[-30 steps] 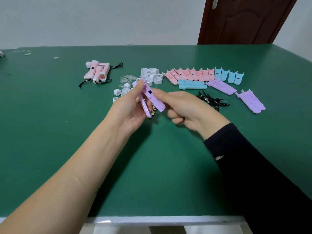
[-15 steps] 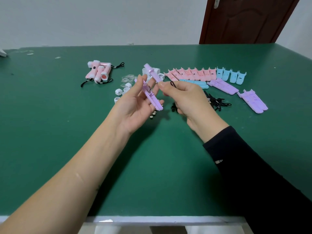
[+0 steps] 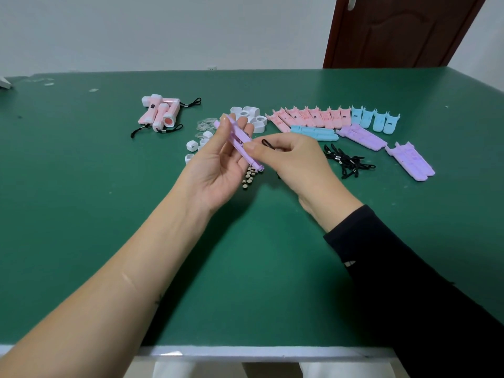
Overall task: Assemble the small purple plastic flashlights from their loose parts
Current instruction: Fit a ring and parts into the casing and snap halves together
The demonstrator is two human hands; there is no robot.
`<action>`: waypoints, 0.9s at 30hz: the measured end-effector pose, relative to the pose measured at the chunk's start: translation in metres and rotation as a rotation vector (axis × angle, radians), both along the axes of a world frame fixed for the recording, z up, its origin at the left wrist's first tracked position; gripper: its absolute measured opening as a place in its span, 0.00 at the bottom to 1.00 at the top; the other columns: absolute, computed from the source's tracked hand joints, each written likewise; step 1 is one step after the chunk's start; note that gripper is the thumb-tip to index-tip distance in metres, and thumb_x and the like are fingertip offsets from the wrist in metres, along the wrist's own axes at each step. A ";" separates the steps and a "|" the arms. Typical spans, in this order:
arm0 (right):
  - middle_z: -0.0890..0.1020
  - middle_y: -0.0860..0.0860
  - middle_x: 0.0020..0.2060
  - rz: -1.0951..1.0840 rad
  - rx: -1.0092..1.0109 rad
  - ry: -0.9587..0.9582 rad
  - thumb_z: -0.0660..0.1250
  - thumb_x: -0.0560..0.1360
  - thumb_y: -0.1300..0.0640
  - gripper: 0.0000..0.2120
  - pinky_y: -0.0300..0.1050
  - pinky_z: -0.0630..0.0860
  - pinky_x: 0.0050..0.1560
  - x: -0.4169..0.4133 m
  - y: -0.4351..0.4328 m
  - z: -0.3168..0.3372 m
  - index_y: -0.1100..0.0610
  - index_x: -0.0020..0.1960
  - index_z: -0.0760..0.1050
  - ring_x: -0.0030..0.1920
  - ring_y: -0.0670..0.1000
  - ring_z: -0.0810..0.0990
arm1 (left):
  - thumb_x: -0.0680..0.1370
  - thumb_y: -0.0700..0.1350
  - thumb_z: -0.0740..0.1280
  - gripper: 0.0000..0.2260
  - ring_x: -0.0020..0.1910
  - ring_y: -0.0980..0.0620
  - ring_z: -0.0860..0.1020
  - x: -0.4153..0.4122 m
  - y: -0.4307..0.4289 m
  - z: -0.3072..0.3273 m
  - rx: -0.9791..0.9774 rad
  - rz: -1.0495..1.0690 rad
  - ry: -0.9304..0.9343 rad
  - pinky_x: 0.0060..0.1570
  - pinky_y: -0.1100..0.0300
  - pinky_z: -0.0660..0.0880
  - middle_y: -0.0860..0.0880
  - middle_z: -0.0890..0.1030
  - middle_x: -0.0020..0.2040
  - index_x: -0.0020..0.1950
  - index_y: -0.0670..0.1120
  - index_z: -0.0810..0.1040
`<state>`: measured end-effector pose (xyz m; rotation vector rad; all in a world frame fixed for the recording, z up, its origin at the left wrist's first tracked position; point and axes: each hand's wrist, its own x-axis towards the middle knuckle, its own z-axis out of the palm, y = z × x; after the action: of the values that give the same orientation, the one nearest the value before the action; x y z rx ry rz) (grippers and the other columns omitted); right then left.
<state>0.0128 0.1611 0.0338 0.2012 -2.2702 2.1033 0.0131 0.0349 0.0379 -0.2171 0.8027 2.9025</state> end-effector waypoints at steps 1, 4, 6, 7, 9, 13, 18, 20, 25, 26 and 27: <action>0.85 0.49 0.38 0.008 0.000 -0.001 0.75 0.71 0.56 0.07 0.27 0.73 0.38 0.000 0.000 0.000 0.58 0.47 0.84 0.34 0.40 0.79 | 0.80 0.41 0.65 0.11 0.49 0.46 0.81 0.001 0.000 0.001 -0.001 0.005 0.002 0.35 0.52 0.82 0.40 0.85 0.43 0.43 0.36 0.82; 0.86 0.50 0.40 0.035 -0.003 -0.010 0.75 0.71 0.57 0.07 0.25 0.72 0.38 0.001 0.001 0.002 0.58 0.48 0.84 0.36 0.39 0.80 | 0.80 0.41 0.65 0.11 0.54 0.47 0.80 0.002 0.002 0.003 -0.012 0.024 0.004 0.36 0.53 0.82 0.41 0.85 0.43 0.42 0.37 0.82; 0.85 0.48 0.39 0.050 -0.001 -0.017 0.75 0.71 0.58 0.06 0.24 0.70 0.34 0.001 0.001 0.003 0.57 0.48 0.84 0.34 0.37 0.79 | 0.80 0.41 0.64 0.09 0.61 0.47 0.78 0.002 0.002 0.003 -0.033 0.040 0.006 0.37 0.54 0.82 0.42 0.85 0.44 0.46 0.38 0.80; 0.85 0.48 0.38 0.055 0.005 -0.018 0.74 0.71 0.59 0.06 0.24 0.68 0.33 0.002 0.002 0.003 0.56 0.47 0.84 0.33 0.36 0.78 | 0.80 0.41 0.64 0.08 0.63 0.47 0.77 0.002 0.002 0.003 -0.041 0.048 0.008 0.37 0.54 0.82 0.42 0.85 0.44 0.47 0.39 0.80; 0.85 0.47 0.37 0.064 0.019 -0.016 0.75 0.71 0.59 0.05 0.24 0.68 0.32 0.002 0.002 0.003 0.55 0.47 0.84 0.32 0.35 0.78 | 0.81 0.41 0.64 0.06 0.66 0.48 0.76 0.002 0.002 0.002 -0.060 0.056 0.018 0.38 0.55 0.82 0.43 0.84 0.47 0.50 0.40 0.79; 0.85 0.44 0.34 0.100 0.045 -0.028 0.75 0.70 0.58 0.04 0.24 0.70 0.35 0.003 0.003 0.004 0.53 0.45 0.84 0.34 0.37 0.79 | 0.81 0.42 0.63 0.06 0.62 0.50 0.78 0.000 0.001 0.000 -0.133 0.056 0.052 0.45 0.58 0.82 0.45 0.83 0.51 0.54 0.43 0.78; 0.80 0.41 0.26 0.101 0.083 -0.075 0.75 0.70 0.58 0.05 0.23 0.62 0.23 0.004 0.003 0.006 0.54 0.46 0.84 0.23 0.36 0.72 | 0.81 0.42 0.63 0.07 0.57 0.53 0.79 0.001 0.003 -0.003 -0.228 0.066 0.114 0.44 0.61 0.81 0.46 0.81 0.57 0.56 0.44 0.77; 0.80 0.41 0.25 0.104 0.092 -0.084 0.74 0.70 0.58 0.05 0.23 0.62 0.23 0.004 0.004 0.006 0.54 0.46 0.84 0.22 0.36 0.72 | 0.81 0.42 0.62 0.07 0.58 0.53 0.79 0.001 0.003 -0.003 -0.278 0.066 0.148 0.42 0.61 0.81 0.46 0.81 0.58 0.57 0.45 0.77; 0.79 0.42 0.24 0.091 0.067 -0.087 0.74 0.71 0.59 0.07 0.24 0.62 0.21 0.002 0.006 0.007 0.56 0.48 0.84 0.20 0.37 0.70 | 0.81 0.48 0.62 0.11 0.56 0.50 0.81 -0.001 -0.003 -0.001 -0.370 0.035 0.154 0.44 0.58 0.81 0.45 0.82 0.55 0.55 0.41 0.78; 0.79 0.41 0.24 0.090 0.068 -0.089 0.74 0.70 0.59 0.08 0.24 0.62 0.21 0.001 0.007 0.006 0.56 0.49 0.84 0.20 0.37 0.70 | 0.82 0.49 0.62 0.12 0.54 0.50 0.81 -0.001 -0.003 0.000 -0.363 0.034 0.145 0.45 0.57 0.81 0.45 0.83 0.53 0.54 0.41 0.78; 0.79 0.41 0.24 0.090 0.072 -0.093 0.75 0.70 0.58 0.08 0.24 0.62 0.22 0.001 0.007 0.006 0.56 0.50 0.84 0.20 0.37 0.71 | 0.82 0.49 0.61 0.13 0.53 0.50 0.82 -0.001 -0.004 0.000 -0.357 0.035 0.138 0.46 0.57 0.82 0.45 0.83 0.52 0.54 0.40 0.78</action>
<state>0.0140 0.1686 0.0400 0.2158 -2.4366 2.1175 0.0118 0.0313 0.0376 -0.0632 1.3514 2.8075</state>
